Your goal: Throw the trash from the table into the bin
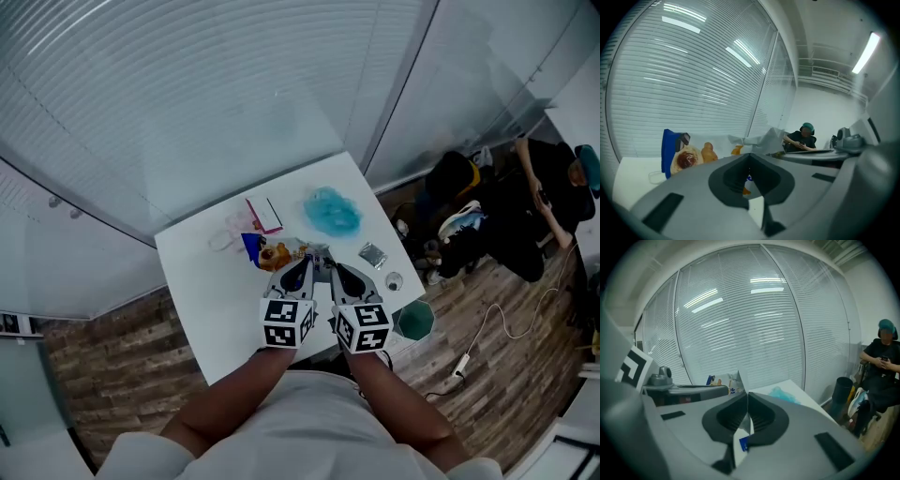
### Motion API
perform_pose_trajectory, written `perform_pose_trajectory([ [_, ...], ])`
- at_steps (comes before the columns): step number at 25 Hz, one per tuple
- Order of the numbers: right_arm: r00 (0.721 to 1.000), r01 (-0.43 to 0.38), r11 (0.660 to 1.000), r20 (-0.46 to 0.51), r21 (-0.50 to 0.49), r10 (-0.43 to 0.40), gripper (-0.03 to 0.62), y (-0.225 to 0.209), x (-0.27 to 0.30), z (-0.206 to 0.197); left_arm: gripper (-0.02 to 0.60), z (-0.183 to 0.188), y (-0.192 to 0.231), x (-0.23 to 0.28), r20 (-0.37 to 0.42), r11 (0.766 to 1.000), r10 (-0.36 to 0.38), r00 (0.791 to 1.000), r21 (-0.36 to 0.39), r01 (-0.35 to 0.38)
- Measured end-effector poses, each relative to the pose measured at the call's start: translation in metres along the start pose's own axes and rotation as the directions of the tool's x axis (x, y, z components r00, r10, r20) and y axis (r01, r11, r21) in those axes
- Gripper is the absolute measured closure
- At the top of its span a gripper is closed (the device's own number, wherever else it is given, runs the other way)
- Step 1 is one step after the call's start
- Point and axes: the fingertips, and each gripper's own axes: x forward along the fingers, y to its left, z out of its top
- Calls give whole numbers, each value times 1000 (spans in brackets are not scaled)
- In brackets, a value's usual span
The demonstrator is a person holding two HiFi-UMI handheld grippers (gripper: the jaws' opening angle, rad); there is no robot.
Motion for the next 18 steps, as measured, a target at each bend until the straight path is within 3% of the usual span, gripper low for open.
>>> perform_pose_trajectory([
  [10,995,29,999,95,23,-31,582,-66,-61,29,577,22,-91,21,20,997,-45,999,70,43],
  [18,988,79,994,124,74,-87,582,-130,-120,22,577,14,-174,35,7,988,-107,994,112,106],
])
